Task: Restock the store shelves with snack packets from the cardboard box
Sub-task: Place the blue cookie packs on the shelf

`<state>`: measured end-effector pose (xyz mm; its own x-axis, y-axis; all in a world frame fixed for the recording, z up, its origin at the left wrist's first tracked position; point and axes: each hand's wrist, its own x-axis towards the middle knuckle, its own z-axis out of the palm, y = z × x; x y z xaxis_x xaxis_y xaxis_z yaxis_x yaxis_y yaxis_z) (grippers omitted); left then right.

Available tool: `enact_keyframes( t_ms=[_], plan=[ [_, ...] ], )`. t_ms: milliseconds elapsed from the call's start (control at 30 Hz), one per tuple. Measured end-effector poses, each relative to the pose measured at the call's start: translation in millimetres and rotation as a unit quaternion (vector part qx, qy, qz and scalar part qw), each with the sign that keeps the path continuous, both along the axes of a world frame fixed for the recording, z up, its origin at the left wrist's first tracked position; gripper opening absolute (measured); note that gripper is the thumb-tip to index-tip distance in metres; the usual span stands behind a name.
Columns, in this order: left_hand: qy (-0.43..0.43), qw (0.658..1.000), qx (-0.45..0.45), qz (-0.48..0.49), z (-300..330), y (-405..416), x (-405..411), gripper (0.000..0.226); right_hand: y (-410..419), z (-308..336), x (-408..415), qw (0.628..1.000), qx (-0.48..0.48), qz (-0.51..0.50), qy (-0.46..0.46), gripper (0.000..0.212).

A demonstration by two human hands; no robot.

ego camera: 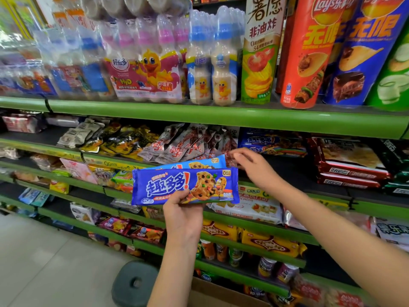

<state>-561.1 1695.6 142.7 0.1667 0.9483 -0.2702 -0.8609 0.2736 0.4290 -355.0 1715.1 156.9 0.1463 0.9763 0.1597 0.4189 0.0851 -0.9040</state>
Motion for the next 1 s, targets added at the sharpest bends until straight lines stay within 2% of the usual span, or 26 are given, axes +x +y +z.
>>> enact_keyframes(
  t_ms=[33, 67, 100, 133, 167, 233, 300, 333, 533, 633, 733, 800, 933, 1000],
  plan=[
    [0.0, 1.0, -0.004, -0.004, -1, 0, 4, 0.032, -10, 4, -3, 0.999, -0.001, 0.015, 0.045, 0.015],
    [-0.001, 1.0, -0.006, -0.009, -2, 0, 9, 0.031, -21, 7, -5, 0.998, -0.002, 0.035, 0.049, 0.012],
    [0.0, 1.0, -0.007, -0.014, -4, 0, 13, 0.031, -32, 8, -6, 0.998, -0.001, 0.057, 0.033, 0.021],
    [0.002, 1.0, -0.004, -0.02, -5, 0, 18, 0.032, -42, 8, -7, 0.997, -0.001, 0.075, 0.006, 0.038],
    [0.006, 1.0, -0.001, -0.023, -6, -1, 22, 0.033, -51, 6, -8, 0.996, 0.0, 0.082, -0.037, 0.056],
    [0.004, 1.0, 0.005, -0.028, -7, -3, 30, 0.037, -62, 1, -7, 0.978, 0.008, 0.085, -0.189, 0.088],
    [-0.007, 0.999, 0.012, -0.034, -7, -6, 37, 0.041, -66, -4, -5, 0.939, 0.031, 0.076, -0.334, 0.104],
    [-0.013, 0.999, 0.015, -0.039, -6, -8, 41, 0.043, -66, -3, -4, 0.926, 0.039, 0.066, -0.369, 0.107],
    [-0.013, 0.996, 0.055, -0.069, -13, -17, 57, 0.046, -68, 9, 10, 0.928, 0.03, 0.046, -0.368, 0.097],
    [-0.036, 0.985, 0.123, -0.119, -22, -19, 53, 0.045, -71, 14, 17, 0.933, 0.039, 0.039, -0.355, 0.095],
    [-0.076, 0.966, 0.185, -0.163, -35, -18, 47, 0.063, -72, 18, 23, 0.937, 0.042, 0.043, -0.343, 0.092],
    [-0.09, 0.963, 0.179, -0.18, -40, -16, 47, 0.067, -73, 19, 24, 0.941, 0.038, 0.041, -0.332, 0.09],
    [-0.032, 0.975, 0.136, -0.171, -41, -13, 53, 0.072, -78, 21, 22, 0.942, 0.033, 0.035, -0.332, 0.087],
    [-0.01, 0.977, 0.132, -0.169, -39, -12, 55, 0.067, -79, 23, 21, 0.943, 0.034, 0.033, -0.328, 0.084]
  ],
)
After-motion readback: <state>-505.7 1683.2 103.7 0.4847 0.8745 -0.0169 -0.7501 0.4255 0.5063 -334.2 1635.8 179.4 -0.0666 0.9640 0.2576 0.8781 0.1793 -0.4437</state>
